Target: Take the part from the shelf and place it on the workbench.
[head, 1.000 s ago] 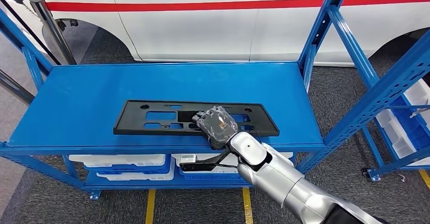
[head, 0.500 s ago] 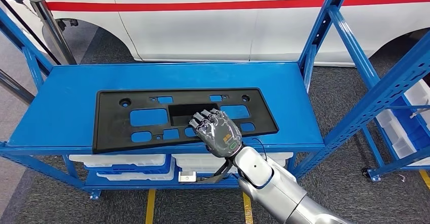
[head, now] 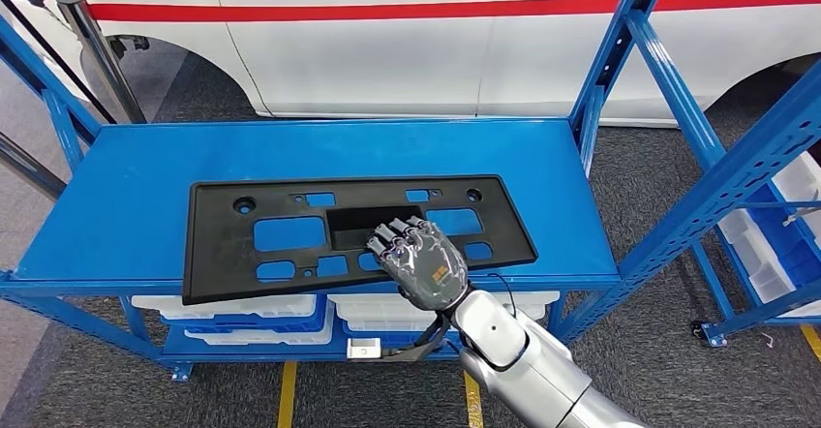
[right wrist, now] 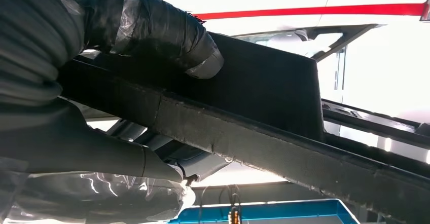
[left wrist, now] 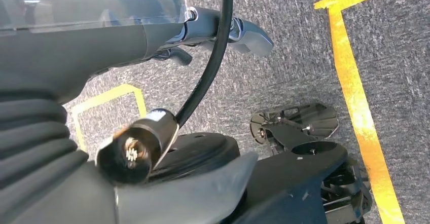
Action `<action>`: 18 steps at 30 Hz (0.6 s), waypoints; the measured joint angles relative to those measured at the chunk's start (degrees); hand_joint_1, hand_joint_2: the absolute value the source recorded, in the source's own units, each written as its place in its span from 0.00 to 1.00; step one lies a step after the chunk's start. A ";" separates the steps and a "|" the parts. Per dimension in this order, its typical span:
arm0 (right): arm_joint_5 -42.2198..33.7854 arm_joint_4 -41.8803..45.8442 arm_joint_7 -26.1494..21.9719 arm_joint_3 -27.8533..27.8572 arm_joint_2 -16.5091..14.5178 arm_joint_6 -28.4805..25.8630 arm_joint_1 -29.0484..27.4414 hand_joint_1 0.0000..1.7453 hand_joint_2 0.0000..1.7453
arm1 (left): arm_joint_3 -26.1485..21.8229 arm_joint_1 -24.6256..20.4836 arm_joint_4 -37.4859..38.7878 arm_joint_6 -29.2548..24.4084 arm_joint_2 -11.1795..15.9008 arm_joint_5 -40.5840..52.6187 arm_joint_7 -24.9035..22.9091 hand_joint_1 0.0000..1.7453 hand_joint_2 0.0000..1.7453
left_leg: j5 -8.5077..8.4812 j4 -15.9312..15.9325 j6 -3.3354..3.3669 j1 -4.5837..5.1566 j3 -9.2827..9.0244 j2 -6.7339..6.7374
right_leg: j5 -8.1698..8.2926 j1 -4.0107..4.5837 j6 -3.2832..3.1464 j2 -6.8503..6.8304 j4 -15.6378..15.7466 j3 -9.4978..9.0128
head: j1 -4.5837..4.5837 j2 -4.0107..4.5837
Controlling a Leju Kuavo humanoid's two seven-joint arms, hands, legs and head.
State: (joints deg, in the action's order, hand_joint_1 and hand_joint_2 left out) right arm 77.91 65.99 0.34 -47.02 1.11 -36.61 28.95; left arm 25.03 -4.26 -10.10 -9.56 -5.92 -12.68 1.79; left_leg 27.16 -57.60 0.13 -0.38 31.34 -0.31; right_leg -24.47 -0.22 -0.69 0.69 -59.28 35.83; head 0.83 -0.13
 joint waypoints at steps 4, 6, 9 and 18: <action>0.01 0.14 -0.25 0.08 0.07 0.04 -0.30 1.00 1.00 | 0.02 -0.02 0.00 -0.43 0.00 -0.38 0.17 0.00 1.00 | 0.00 0.00 0.00 0.00 0.00 0.00 | 0.00 0.00 0.00 0.00 0.00 0.00 | 0.00 0.00; -0.06 0.20 -0.38 0.13 0.09 0.07 -0.41 1.00 1.00 | 0.02 -0.02 0.00 -0.40 0.00 -0.46 0.28 0.00 1.00 | 0.00 0.00 0.00 0.00 0.00 0.00 | 0.00 0.00 0.00 0.00 0.00 0.00 | 0.00 0.00; -0.10 0.49 -0.45 0.40 0.09 0.04 -0.58 1.00 1.00 | 0.02 -0.03 0.00 -0.31 0.00 -0.44 0.38 0.00 1.00 | 0.00 0.00 0.00 0.00 0.00 0.00 | 0.00 0.00 0.00 0.00 0.00 0.00 | 0.00 0.00; -0.10 0.63 -0.52 0.57 0.09 0.00 -0.67 1.00 1.00 | 0.02 -0.03 0.00 -0.19 0.00 -0.39 0.42 0.00 1.00 | 0.00 0.00 0.00 0.00 0.00 0.00 | 0.00 0.00 0.00 0.00 0.00 0.00 | 0.00 0.00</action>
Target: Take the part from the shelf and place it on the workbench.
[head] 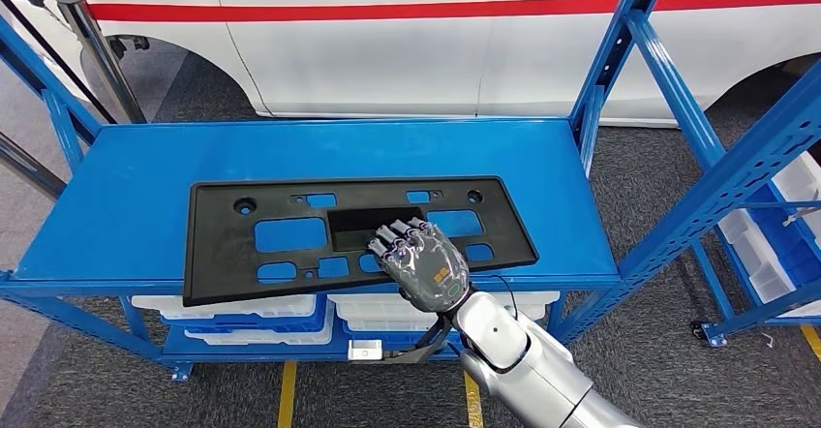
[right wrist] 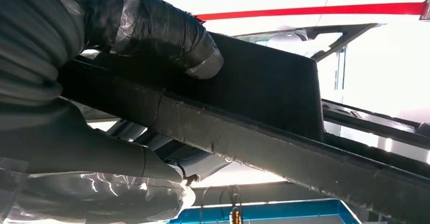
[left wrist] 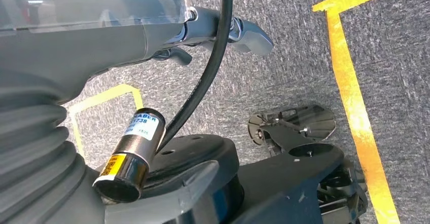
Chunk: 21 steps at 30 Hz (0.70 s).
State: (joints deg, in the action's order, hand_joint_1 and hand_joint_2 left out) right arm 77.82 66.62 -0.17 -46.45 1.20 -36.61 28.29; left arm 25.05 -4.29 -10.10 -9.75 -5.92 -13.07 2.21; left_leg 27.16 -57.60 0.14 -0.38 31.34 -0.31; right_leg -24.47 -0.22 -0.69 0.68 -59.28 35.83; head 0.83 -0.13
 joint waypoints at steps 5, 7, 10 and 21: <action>0.34 0.19 -0.15 0.05 0.02 -0.36 -0.15 1.00 1.00 | 0.00 0.01 0.00 0.22 -0.01 0.00 0.09 0.00 1.00 | 0.00 0.00 0.00 0.00 0.00 0.00 | 0.00 0.00 0.00 0.00 0.00 0.00 | 0.00 0.00; 0.77 0.39 -0.35 0.10 0.15 -1.19 -0.36 1.00 1.00 | 0.00 0.00 0.00 0.67 -0.01 -0.07 0.55 0.00 1.00 | 0.00 0.00 0.00 0.00 0.00 0.00 | 0.00 0.00 0.00 0.00 0.00 0.00 | 0.00 0.00; 1.50 0.74 -0.46 0.15 0.43 -2.01 -0.69 1.00 1.00 | 0.00 0.01 0.00 1.20 0.00 -0.07 1.25 0.00 1.00 | 0.00 0.00 0.00 0.00 0.00 0.00 | 0.00 0.00 0.00 0.00 0.00 0.00 | 0.00 0.00; 7.72 1.75 -0.04 0.21 0.91 -2.37 -1.04 1.00 1.00 | 0.32 -0.14 0.00 1.90 -0.01 0.67 0.90 0.00 1.00 | -0.86 0.52 1.58 -0.01 -0.12 0.13 | 0.24 -0.24 1.05 -0.01 0.40 -0.16 | 0.00 0.00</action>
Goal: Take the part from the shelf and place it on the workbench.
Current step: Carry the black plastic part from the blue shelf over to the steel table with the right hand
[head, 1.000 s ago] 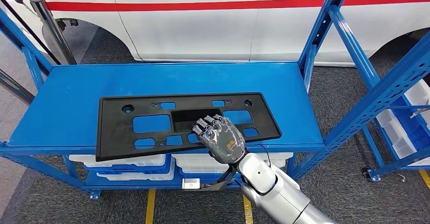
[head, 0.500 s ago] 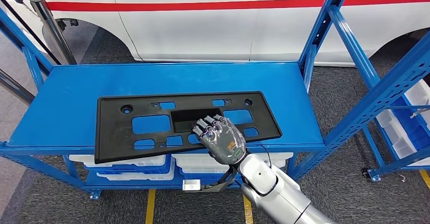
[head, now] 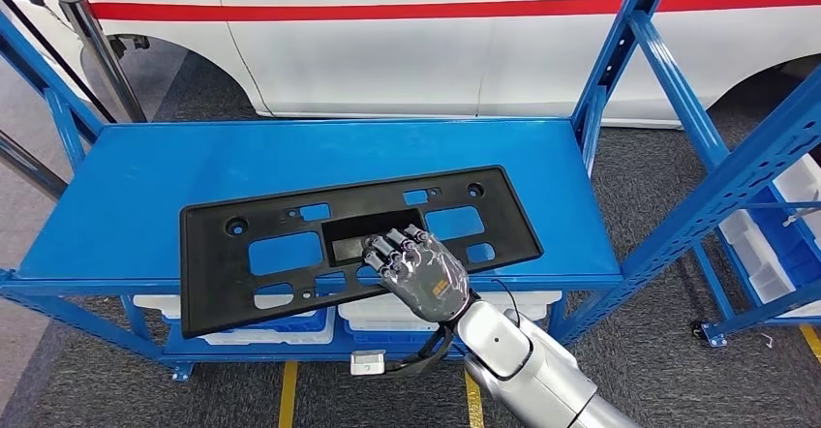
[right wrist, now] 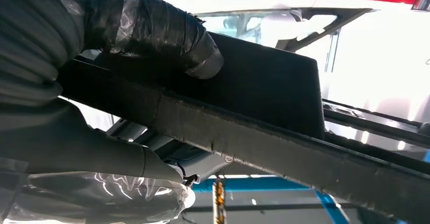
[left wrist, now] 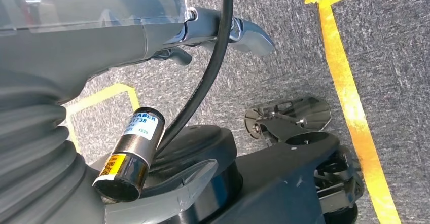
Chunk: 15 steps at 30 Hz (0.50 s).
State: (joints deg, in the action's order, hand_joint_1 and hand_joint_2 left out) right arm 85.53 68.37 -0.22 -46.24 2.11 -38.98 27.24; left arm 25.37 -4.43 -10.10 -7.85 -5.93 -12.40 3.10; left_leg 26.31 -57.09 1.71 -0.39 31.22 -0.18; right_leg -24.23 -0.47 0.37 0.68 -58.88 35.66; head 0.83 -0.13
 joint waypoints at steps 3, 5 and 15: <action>0.79 0.09 0.15 0.01 0.48 -0.16 0.10 1.00 1.00 | 0.31 -0.23 0.00 0.00 -0.04 0.31 -0.11 0.00 1.00 | -1.31 1.60 0.54 -0.54 -0.27 0.39 | -4.35 -0.05 0.57 -0.17 -5.50 2.15 | 0.02 0.00; 0.91 0.03 0.17 0.01 0.85 -0.21 -0.01 1.00 1.00 | 0.45 -0.24 0.00 0.00 -0.05 0.42 -0.17 0.00 1.00 | -1.44 1.41 0.56 -0.59 0.15 0.45 | -7.78 -0.42 1.06 -0.24 -12.44 4.79 | 0.02 0.00; 2.62 0.19 1.41 0.03 1.73 -0.27 0.00 1.00 1.00 | 0.85 -0.61 0.00 -0.08 -0.05 0.90 -0.36 0.00 1.00 | -0.89 -2.27 -2.51 -1.14 2.99 0.08 | -2.74 -1.30 0.07 0.04 -2.20 -1.09 | -0.01 0.00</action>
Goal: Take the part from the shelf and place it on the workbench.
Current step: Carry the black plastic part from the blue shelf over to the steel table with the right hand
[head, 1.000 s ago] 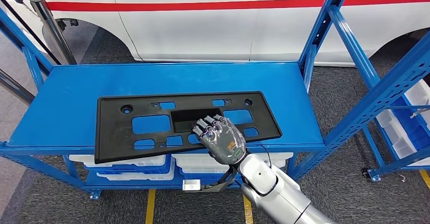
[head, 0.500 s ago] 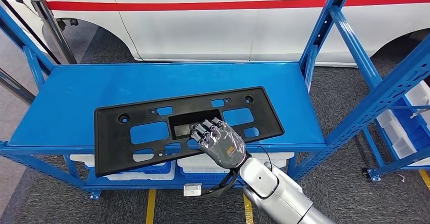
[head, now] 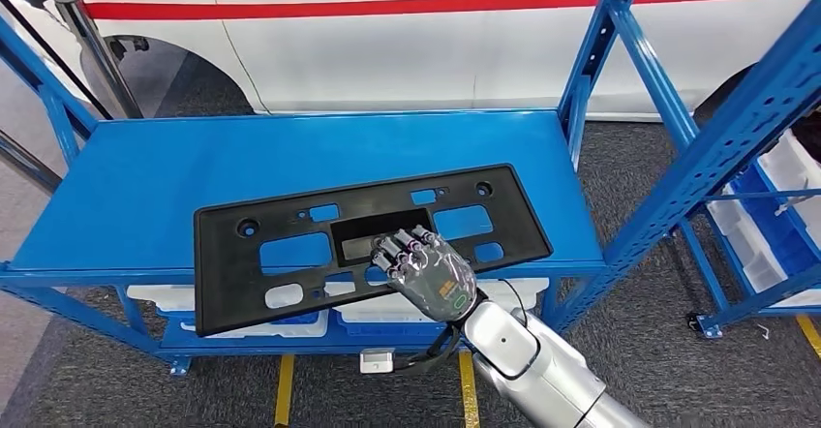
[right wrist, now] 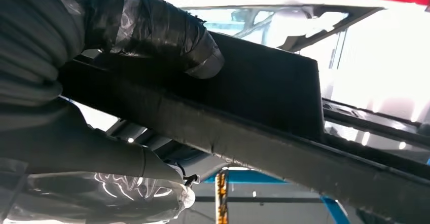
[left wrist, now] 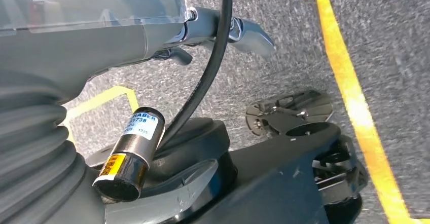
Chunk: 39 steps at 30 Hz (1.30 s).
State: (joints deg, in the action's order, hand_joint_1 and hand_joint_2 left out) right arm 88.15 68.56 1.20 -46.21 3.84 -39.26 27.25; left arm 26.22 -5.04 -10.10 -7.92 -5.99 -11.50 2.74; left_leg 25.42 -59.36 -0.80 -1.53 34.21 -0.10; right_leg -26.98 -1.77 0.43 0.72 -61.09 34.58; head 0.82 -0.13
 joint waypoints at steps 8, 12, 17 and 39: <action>0.37 -0.05 0.73 0.00 0.22 0.00 0.21 1.00 1.00 | 0.12 -0.45 0.00 -0.04 0.01 0.12 -0.13 0.00 1.00 | 9.38 -14.69 0.11 0.05 3.51 0.08 | 3.27 1.07 -2.12 -0.41 0.15 3.92 | -0.03 0.00; 0.37 -0.08 0.92 0.00 0.31 -0.02 0.35 1.00 1.00 | 0.12 -0.79 0.00 -0.09 0.21 0.14 -0.16 0.00 1.00 | 5.75 -0.91 1.76 1.06 -5.74 0.10 | 5.08 1.37 -1.57 -0.42 0.30 5.07 | -0.02 0.00; 0.37 -0.09 0.96 0.01 0.58 -0.08 0.46 1.00 1.00 | 0.14 -1.04 0.00 -0.10 0.27 0.15 -0.18 0.00 1.00 | 2.84 2.29 2.64 1.01 -5.18 0.38 | 5.05 1.27 0.27 -0.47 0.44 5.85 | 0.02 0.00; -2.12 -0.05 -0.14 0.08 1.51 -0.24 1.27 1.00 1.00 | 0.15 -1.90 0.00 -0.44 1.13 1.29 0.04 0.00 1.00 | 5.39 -13.73 -0.71 0.74 4.31 0.29 | 3.48 0.97 -2.00 -0.97 1.89 2.46 | -0.09 0.00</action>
State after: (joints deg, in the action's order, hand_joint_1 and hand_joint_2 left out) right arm 86.03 68.51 1.05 -46.13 5.35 -39.50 28.52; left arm 26.37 -6.94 -10.10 -8.37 -4.86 -10.21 2.79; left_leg 30.81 -73.10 -1.51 -0.79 38.52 0.20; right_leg -23.49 -0.80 -1.57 -0.25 -59.20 37.03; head 0.73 -0.13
